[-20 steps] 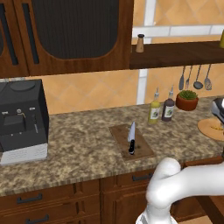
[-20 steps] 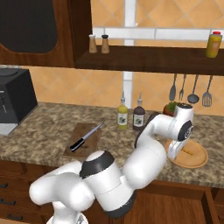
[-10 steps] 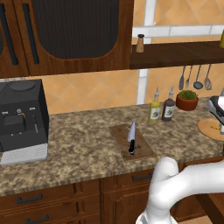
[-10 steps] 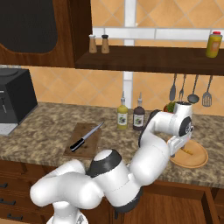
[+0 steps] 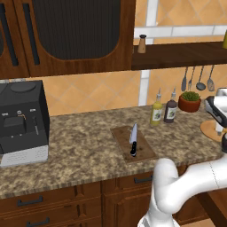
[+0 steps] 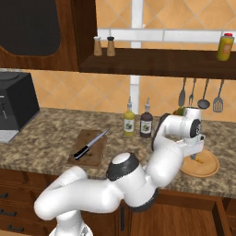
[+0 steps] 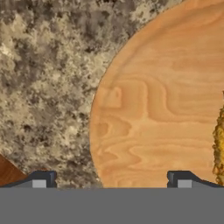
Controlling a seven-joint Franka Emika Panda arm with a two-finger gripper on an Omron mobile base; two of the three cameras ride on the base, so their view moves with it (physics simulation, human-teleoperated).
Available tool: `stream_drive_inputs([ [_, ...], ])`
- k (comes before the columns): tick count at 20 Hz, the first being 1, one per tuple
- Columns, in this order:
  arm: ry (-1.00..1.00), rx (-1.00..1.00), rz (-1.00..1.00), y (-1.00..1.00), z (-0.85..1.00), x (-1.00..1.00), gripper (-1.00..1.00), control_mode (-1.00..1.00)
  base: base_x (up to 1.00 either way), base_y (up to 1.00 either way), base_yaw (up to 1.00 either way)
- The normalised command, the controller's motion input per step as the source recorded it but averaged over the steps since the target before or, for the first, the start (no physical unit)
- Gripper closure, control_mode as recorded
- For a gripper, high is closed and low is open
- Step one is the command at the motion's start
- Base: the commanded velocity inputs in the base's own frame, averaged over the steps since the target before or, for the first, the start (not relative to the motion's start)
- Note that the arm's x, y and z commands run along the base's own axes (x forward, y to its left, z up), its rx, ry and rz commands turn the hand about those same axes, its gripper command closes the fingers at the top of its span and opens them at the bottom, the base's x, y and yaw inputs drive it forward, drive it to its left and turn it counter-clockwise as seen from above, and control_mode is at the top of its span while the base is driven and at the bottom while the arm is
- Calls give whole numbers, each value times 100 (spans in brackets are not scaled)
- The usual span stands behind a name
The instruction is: Pick up the knife from the drawer and place it on the cutting board. Then place the meat from the plate to the cutting board.
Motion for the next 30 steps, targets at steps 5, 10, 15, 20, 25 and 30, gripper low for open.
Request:
stream_drive_inputs([
  [5,-2,0,-14,-23,-7,10,-100,-100,0,0,0],
  [10,-13,-7,-2,-4,-14,0,-100,-100,0,0,0],
  [15,-16,-20,0,0,-32,0,-100,-100,0,0,0],
  [20,-15,-23,0,0,-42,0,-100,-100,0,0,0],
  [25,-5,-3,-2,0,-2,20,-100,-100,0,0,0],
  [30,0,0,0,-1,5,13,-100,-100,0,0,0],
])
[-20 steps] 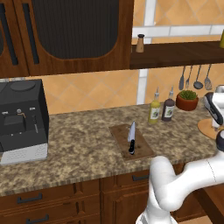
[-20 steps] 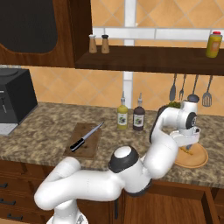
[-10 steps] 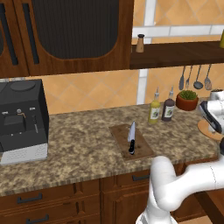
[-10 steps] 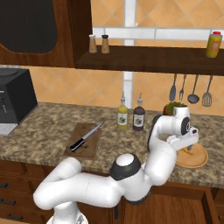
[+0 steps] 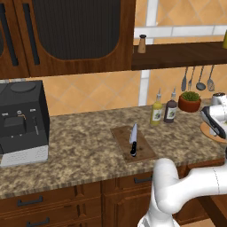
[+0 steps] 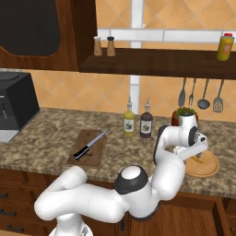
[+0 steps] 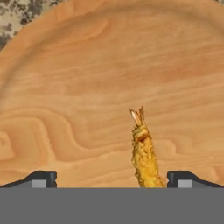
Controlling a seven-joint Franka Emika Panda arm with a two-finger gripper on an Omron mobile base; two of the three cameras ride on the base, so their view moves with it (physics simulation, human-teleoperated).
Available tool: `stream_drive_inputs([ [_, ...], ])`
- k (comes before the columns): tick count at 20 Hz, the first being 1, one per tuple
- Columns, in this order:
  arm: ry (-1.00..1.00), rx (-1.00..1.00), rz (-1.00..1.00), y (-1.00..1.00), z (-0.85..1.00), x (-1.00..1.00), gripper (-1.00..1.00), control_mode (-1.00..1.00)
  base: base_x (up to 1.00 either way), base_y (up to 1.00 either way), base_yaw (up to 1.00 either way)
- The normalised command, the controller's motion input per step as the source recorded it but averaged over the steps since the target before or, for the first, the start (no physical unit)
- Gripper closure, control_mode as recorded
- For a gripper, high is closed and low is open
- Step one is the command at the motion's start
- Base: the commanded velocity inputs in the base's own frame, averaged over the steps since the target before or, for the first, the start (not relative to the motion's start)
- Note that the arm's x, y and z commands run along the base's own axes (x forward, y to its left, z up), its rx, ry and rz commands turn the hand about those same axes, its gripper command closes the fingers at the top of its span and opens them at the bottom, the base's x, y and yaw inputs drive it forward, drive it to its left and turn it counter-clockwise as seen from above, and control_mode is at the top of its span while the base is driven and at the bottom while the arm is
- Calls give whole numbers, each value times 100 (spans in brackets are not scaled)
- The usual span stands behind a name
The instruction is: Pick up the knife from the drawer and place it on the cutting board. Then place the meat from the plate to the cutting board.
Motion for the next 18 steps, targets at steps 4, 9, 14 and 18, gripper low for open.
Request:
stream_drive_inputs([
  [4,0,0,-2,0,7,28,-100,-100,0,0,0],
  [9,0,0,0,-11,1,18,-100,-100,0,0,0],
  [14,0,-6,0,-19,-16,3,-100,-100,0,0,0],
  [18,2,-1,0,-20,-7,16,-100,-100,0,0,0],
])
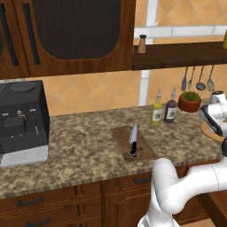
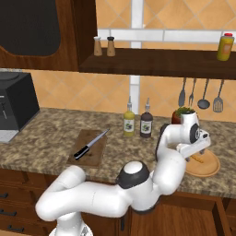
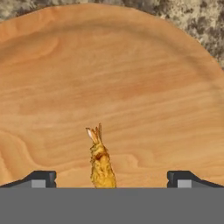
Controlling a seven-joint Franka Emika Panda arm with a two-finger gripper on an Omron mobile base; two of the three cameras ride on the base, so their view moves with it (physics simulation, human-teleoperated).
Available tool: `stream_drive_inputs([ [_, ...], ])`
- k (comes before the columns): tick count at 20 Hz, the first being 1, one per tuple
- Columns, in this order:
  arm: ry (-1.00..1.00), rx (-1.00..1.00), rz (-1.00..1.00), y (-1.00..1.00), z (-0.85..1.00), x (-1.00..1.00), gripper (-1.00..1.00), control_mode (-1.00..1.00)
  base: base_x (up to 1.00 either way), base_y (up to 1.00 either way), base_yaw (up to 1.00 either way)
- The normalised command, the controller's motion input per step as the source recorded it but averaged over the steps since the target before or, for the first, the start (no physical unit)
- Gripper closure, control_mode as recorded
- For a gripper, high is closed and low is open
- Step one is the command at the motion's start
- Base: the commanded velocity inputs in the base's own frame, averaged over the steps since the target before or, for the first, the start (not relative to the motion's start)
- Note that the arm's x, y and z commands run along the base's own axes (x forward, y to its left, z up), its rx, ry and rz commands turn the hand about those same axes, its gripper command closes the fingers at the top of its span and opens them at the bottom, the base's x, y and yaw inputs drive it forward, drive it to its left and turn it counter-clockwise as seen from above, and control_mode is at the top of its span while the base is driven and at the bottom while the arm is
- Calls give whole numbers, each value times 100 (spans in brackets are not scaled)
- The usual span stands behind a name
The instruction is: Pick up the knife from the drawer and place it on the cutting board. Then place the meat from the plate to the cutting board.
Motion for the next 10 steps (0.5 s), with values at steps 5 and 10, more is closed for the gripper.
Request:
stream_drive_inputs([
  [5,7,0,0,-27,-30,3,-100,-100,0,0,0],
  [10,12,0,0,-20,-59,0,100,-100,0,0,0],
])
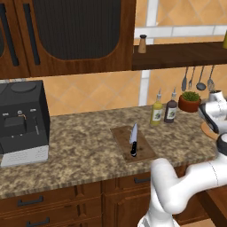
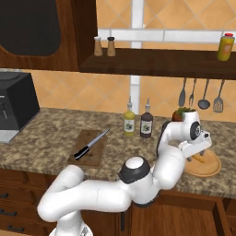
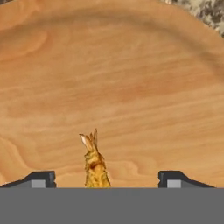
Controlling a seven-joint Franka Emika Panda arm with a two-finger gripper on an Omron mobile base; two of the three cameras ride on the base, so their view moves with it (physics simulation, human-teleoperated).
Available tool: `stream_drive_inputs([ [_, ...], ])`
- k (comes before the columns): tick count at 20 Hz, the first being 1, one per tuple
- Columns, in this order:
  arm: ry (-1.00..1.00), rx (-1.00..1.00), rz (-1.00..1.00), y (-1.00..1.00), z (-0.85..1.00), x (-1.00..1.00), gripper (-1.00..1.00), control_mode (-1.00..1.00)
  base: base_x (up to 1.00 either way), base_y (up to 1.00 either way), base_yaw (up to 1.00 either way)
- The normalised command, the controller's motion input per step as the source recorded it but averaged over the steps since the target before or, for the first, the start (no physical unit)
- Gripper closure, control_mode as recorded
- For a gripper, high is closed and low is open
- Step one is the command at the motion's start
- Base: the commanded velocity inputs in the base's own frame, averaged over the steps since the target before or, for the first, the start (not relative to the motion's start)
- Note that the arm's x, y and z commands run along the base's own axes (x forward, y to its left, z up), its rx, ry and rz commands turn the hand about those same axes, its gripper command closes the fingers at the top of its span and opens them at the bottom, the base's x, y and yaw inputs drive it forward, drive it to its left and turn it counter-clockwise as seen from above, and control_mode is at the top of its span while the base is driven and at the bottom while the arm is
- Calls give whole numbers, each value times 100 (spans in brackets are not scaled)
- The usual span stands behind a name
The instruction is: Pick up the knife from the drawer and place it on the cutting board. Then place the meat from the plate to the cutting board.
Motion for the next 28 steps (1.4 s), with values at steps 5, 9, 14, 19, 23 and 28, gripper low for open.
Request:
stream_drive_inputs([
  [5,2,0,0,-2,-10,3,100,-100,0,0,0],
  [9,1,0,0,0,-14,-21,100,-100,0,0,0],
  [14,-5,0,0,3,-11,-62,100,-100,0,0,0],
  [19,-36,0,0,82,32,-56,100,-100,0,0,0],
  [23,-49,0,0,100,53,-33,100,-100,0,0,0],
  [28,-46,0,0,100,55,-25,100,-100,0,0,0],
])
